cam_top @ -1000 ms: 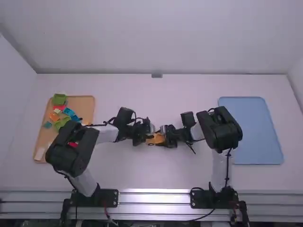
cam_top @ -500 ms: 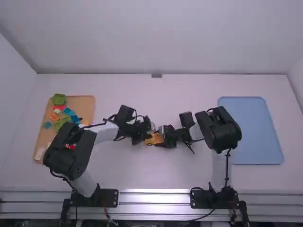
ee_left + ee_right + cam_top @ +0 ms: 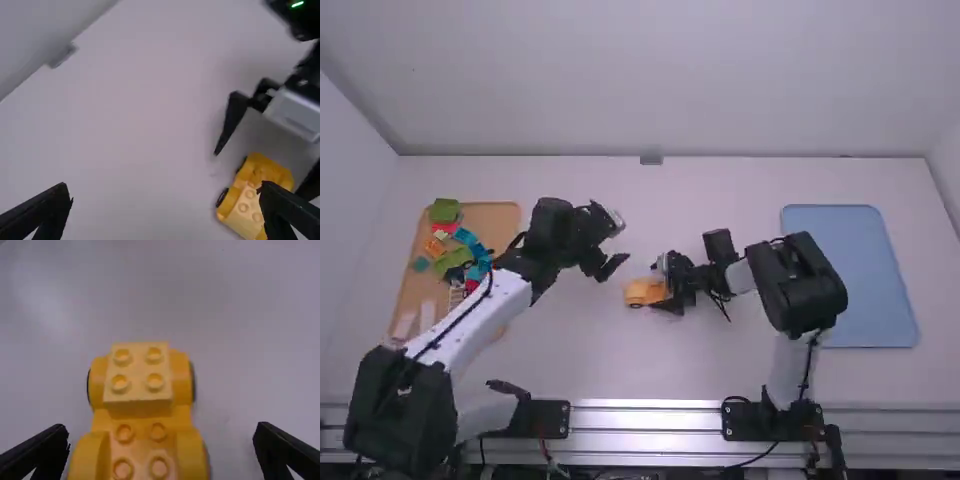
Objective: Assemble lego blocks to make yellow taxi
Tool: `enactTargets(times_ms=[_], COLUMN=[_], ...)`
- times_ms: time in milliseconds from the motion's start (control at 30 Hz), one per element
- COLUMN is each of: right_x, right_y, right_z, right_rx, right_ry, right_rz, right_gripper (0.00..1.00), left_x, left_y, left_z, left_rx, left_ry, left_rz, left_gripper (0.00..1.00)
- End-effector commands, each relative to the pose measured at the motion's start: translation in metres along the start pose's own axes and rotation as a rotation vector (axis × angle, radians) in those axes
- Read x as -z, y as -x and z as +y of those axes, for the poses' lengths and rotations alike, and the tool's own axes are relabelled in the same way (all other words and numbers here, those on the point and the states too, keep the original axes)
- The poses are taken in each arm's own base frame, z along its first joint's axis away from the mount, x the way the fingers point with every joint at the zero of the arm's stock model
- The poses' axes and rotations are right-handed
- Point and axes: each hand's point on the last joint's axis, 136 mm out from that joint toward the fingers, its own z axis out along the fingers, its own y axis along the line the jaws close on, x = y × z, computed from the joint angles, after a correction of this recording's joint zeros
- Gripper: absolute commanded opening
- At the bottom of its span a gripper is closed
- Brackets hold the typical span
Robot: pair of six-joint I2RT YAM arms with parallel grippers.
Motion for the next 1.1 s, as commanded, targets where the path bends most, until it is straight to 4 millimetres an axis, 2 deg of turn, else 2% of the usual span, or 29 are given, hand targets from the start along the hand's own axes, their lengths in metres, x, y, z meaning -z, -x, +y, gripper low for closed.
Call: enactTargets(times_ms=[0, 100, 133, 267, 333, 367, 400, 433, 567, 667, 733, 900, 1000, 1033, 1067], right_x=[0.025, 0.044, 0.053, 0.072, 0.076, 0.079, 0.080, 0.084, 0.093, 0.097, 0.097, 0.091, 0.077, 0.075, 0.070], right_y=[0.027, 0.050, 0.064, 0.106, 0.122, 0.139, 0.143, 0.156, 0.193, 0.221, 0.238, 0.260, 0.267, 0.267, 0.269], right_z=[-0.020, -0.020, -0.019, -0.015, -0.012, -0.011, -0.011, -0.015, -0.019, -0.024, -0.035, -0.042, -0.045, -0.045, -0.044], right_rx=[0.035, 0.056, 0.081, 0.181, 0.227, 0.252, 0.254, 0.262, 0.266, 0.224, 0.140, 0.047, 0.039, 0.038, 0.045], right_ry=[-0.109, -0.149, -0.162, -0.206, -0.208, -0.206, -0.206, -0.210, -0.164, -0.096, -0.047, 0.058, 0.100, 0.103, 0.115], right_rz=[0.031, 0.038, 0.020, -0.028, -0.058, -0.099, -0.108, -0.139, -0.236, -0.305, -0.338, -0.377, -0.380, -0.380, -0.381], right_gripper=[0.99, 0.99, 0.99, 0.99, 0.99, 0.99, 0.99, 0.99, 0.99, 0.99, 0.99, 0.99, 0.99, 0.99, 0.99], left_x=[0.017, 0.030, 0.036, 0.038, 0.038, 0.038, 0.038, 0.039, 0.055, 0.084, 0.107, 0.135, 0.172, 0.173, 0.189], left_y=[0.004, -0.001, -0.006, -0.001, -0.001, -0.002, -0.002, -0.001, -0.007, -0.021, -0.029, -0.034, -0.038, -0.039, -0.043], left_z=[0.024, 0.033, 0.037, 0.033, 0.033, 0.034, 0.034, 0.034, 0.054, 0.081, 0.092, 0.090, 0.089, 0.089, 0.088], left_rx=[0.143, 0.223, 0.236, 0.234, 0.234, 0.245, 0.252, 0.262, 0.398, 0.539, 0.601, 0.683, 0.751, 0.755, 0.802], left_ry=[0.157, 0.236, 0.276, 0.250, 0.250, 0.257, 0.258, 0.259, 0.383, 0.596, 0.726, 0.798, 0.882, 0.888, 0.931], left_rz=[0.009, 0.033, 0.054, 0.034, 0.033, 0.034, 0.034, 0.030, 0.023, 0.023, 0.021, -0.012, -0.065, -0.068, -0.097], left_gripper=[0.99, 0.99, 0.99, 0.99, 0.99, 0.99, 0.99, 0.99, 0.99, 0.99, 0.99, 0.99, 0.99, 0.99, 0.99])
